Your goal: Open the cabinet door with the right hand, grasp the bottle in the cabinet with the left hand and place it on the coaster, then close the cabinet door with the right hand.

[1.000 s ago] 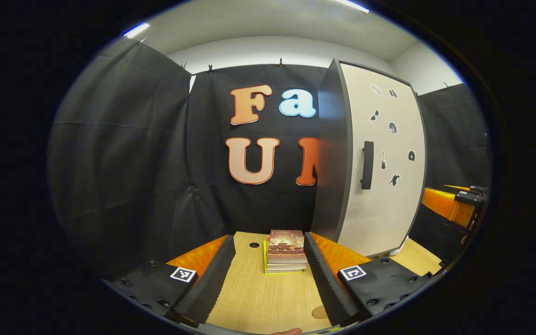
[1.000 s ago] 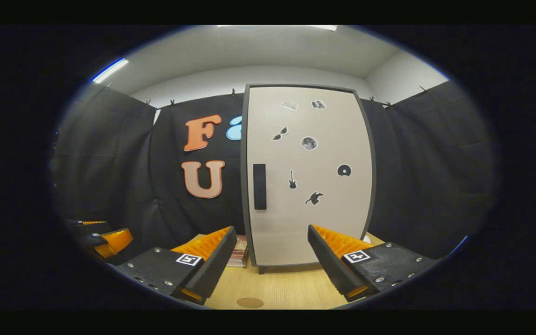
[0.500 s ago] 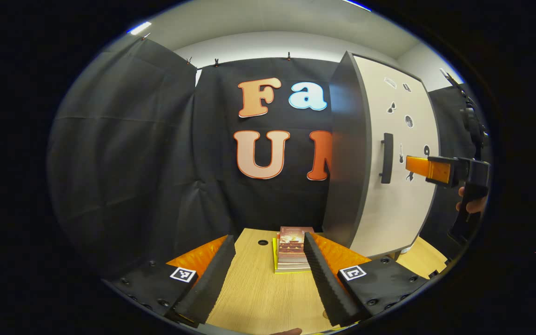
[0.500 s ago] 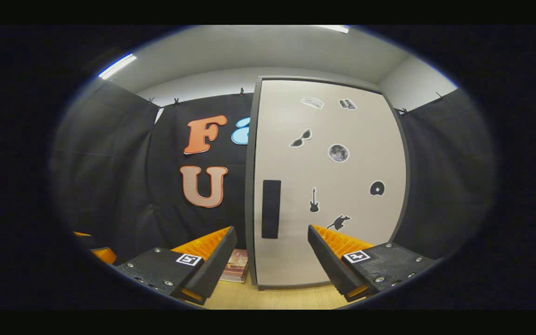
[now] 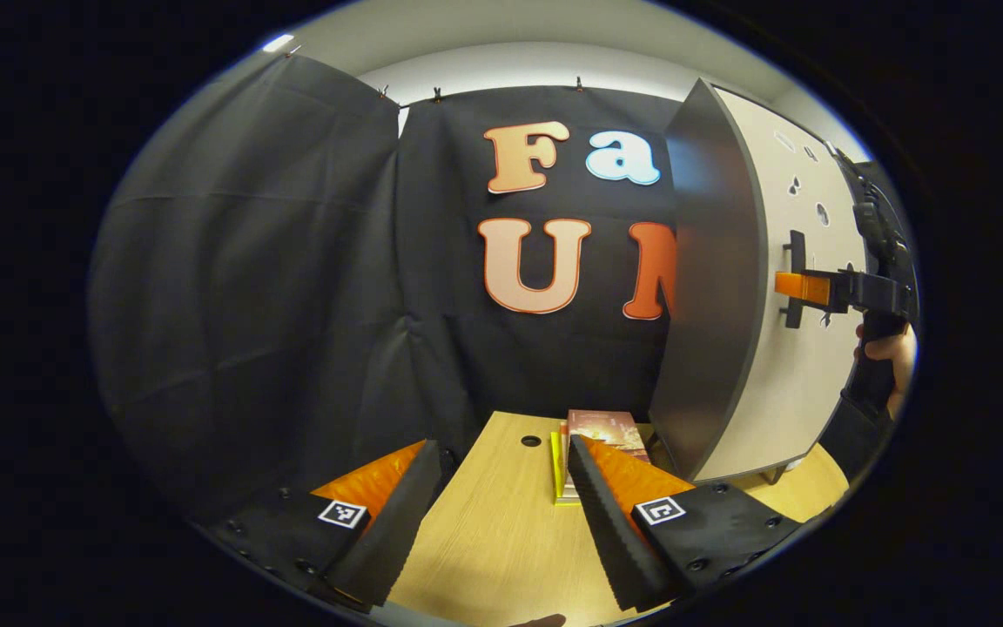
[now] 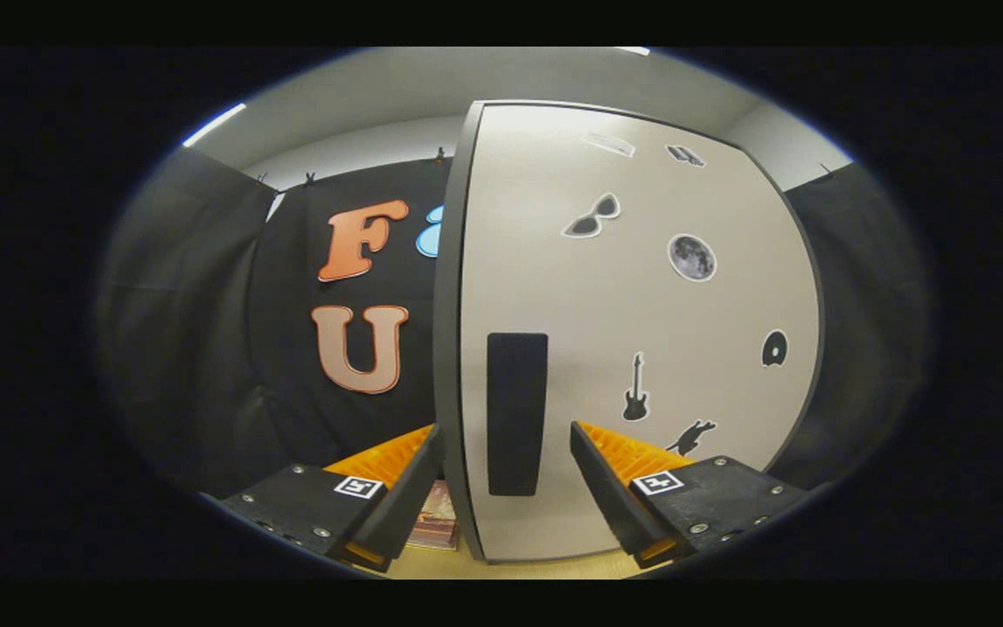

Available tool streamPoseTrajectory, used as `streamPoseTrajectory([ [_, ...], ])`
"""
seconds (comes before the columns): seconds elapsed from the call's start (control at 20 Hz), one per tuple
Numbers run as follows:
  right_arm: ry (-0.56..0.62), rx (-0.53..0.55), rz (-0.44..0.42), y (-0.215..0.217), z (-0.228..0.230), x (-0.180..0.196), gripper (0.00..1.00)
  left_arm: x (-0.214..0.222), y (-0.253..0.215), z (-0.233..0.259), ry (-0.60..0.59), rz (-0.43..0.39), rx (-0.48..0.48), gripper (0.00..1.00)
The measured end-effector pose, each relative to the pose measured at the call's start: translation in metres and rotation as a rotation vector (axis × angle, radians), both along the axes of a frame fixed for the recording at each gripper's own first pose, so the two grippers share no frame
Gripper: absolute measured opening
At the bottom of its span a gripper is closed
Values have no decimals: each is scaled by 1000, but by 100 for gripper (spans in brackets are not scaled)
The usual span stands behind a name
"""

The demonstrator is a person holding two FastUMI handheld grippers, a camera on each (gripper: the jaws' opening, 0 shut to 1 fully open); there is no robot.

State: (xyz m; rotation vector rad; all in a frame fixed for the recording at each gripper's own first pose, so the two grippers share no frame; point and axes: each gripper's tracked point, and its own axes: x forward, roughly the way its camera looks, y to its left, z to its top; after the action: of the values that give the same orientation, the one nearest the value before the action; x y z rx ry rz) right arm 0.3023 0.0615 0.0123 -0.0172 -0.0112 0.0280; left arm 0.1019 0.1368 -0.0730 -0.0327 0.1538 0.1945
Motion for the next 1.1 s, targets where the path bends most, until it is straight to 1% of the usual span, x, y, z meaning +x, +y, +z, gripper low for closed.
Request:
streamPoseTrajectory([
  [0.15,8,2,-12,2,-4,9,80,2,17,-13,27,26,-3,96],
  [0.25,4,-3,-24,1,-2,11,63,3,25,-16,34,41,-3,96],
  [0.3,5,2,-36,-1,-3,11,52,5,28,-16,37,46,-3,96],
  [0.4,16,28,-26,-3,-3,9,37,4,29,-17,40,53,-12,96],
  [0.65,23,44,-1,-4,-3,2,31,-2,11,-14,46,20,-6,96],
  [0.75,25,63,10,-4,-3,-6,31,-11,1,-9,38,9,9,96],
  [0.85,29,68,18,-6,-1,-12,28,-22,-7,-6,32,0,15,96],
  [0.9,34,71,21,-7,-1,-16,30,-26,-12,-4,31,-4,16,96],
  [0.95,38,78,26,-8,-1,-20,25,-31,-18,0,26,-7,19,96],
  [1.0,39,86,29,-8,2,-26,25,-40,-25,5,20,-12,23,97],
  [1.05,36,94,30,-10,5,-33,21,-50,-33,8,15,-17,31,96],
  [1.1,35,99,31,-12,8,-41,21,-59,-39,11,10,-21,43,96],
])
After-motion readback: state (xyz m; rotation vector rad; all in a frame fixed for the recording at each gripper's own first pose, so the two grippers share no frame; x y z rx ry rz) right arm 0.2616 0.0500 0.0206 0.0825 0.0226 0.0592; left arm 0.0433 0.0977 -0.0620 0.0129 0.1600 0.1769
